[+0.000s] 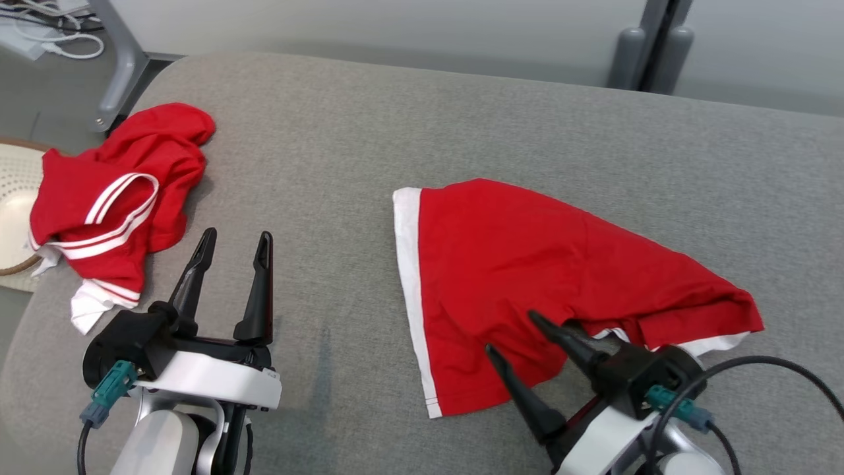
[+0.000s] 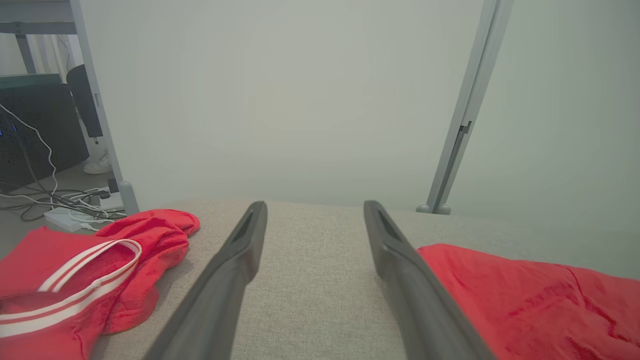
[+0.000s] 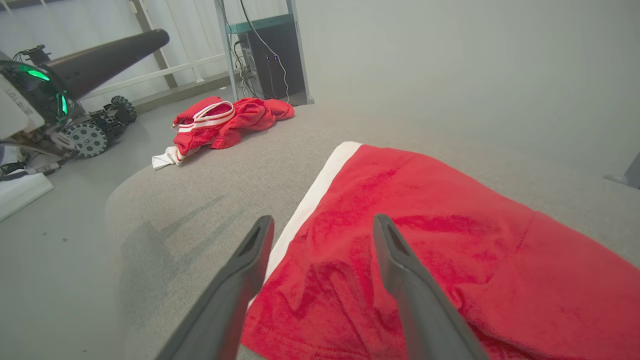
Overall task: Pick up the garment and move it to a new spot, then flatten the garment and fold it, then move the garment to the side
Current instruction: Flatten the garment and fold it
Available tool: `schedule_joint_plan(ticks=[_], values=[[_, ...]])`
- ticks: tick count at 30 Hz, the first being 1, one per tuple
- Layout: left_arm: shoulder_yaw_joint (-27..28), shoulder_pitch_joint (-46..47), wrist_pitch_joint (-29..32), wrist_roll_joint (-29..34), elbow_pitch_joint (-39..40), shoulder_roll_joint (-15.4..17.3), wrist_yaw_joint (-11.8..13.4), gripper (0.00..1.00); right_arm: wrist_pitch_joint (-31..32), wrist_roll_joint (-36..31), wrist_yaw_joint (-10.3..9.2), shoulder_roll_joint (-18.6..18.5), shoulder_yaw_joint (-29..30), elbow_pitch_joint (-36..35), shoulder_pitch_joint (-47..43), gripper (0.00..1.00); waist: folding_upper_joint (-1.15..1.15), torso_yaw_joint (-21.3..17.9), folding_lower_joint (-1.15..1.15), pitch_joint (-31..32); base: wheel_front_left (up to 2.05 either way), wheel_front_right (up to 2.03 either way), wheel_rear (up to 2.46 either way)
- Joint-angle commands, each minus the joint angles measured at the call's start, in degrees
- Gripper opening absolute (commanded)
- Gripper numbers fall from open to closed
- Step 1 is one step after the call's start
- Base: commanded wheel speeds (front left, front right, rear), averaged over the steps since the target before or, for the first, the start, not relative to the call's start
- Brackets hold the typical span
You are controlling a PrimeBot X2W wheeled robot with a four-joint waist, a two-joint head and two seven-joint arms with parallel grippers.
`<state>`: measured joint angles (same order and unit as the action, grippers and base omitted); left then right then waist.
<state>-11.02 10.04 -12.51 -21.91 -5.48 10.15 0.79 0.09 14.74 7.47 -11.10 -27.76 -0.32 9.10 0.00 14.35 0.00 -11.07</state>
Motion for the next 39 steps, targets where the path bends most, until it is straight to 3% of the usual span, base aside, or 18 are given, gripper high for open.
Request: schedule_joint_plan(ticks=[1, 8, 17, 18, 19, 20, 21, 27, 39], values=[[0.1, 1.0, -0.5, -0.5, -0.2, 0.1, -0.2, 1.0, 0.5, 1.0, 0.05, -0.5, -1.3, 0.8, 0.6, 1.0, 0.0, 2.4, 0.0, -1.1, 0.0, 0.0, 0.0], [-0.5, 2.0, -1.8, -0.9, -2.2, -1.6, -0.9, 1.0, 2.0, 4.2, 0.05, -3.4, -11.8, 7.5, 3.5, 1.0, 0.0, 6.9, 0.0, -2.8, 0.0, 0.0, 0.0], [-0.6, 2.7, -2.4, -0.5, -3.7, -3.0, -1.6, 1.0, 4.4, 4.8, 0.03, -4.5, -16.8, 18.2, 6.7, 1.0, 0.0, 8.4, 0.0, -4.3, 0.0, 0.0, 0.0], [-0.5, 2.8, -2.5, -0.4, -3.8, -3.0, -1.6, 1.0, 4.6, 4.4, 0.01, -4.5, -17.1, 19.4, 7.0, 0.65, 0.0, 8.5, 0.0, -4.4, 0.0, 0.0, 0.0], [-0.4, 2.8, -2.5, -0.4, -3.9, -3.2, -1.6, 1.0, 4.4, 3.9, 0.01, -4.4, -17.0, 20.5, 7.4, 0.38, 0.0, 8.4, 0.0, -4.5, 0.0, 0.0, 0.0], [-0.3, 2.8, -2.5, -0.3, -4.0, -3.3, -1.7, 1.0, 5.0, 3.2, -0.01, -4.4, -17.0, 21.6, 7.6, 0.15, 0.0, 8.4, 0.0, -4.5, 0.0, 0.0, 0.0], [-0.2, 2.8, -2.5, -0.3, -4.0, -3.4, -1.7, 1.0, 5.5, 3.1, -0.04, -4.1, -17.3, 22.6, 7.8, 0.0, 0.0, 8.3, 0.0, -4.5, 0.0, 0.0, 0.0], [0.5, 2.6, -2.6, 0.1, -4.5, -3.5, -1.8, 1.0, 2.9, 2.6, -0.01, -2.9, -15.7, 21.7, 10.0, 0.0, 0.0, 7.0, 0.0, -4.4, 0.0, 0.0, 0.0], [2.1, 1.7, -2.6, 0.6, -3.2, -1.7, -1.3, 1.0, -1.2, 0.4, 0.04, -1.7, -7.1, 5.3, 12.8, 0.0, 0.0, 0.8, 0.0, -3.0, 0.0, 0.0, 0.0]])
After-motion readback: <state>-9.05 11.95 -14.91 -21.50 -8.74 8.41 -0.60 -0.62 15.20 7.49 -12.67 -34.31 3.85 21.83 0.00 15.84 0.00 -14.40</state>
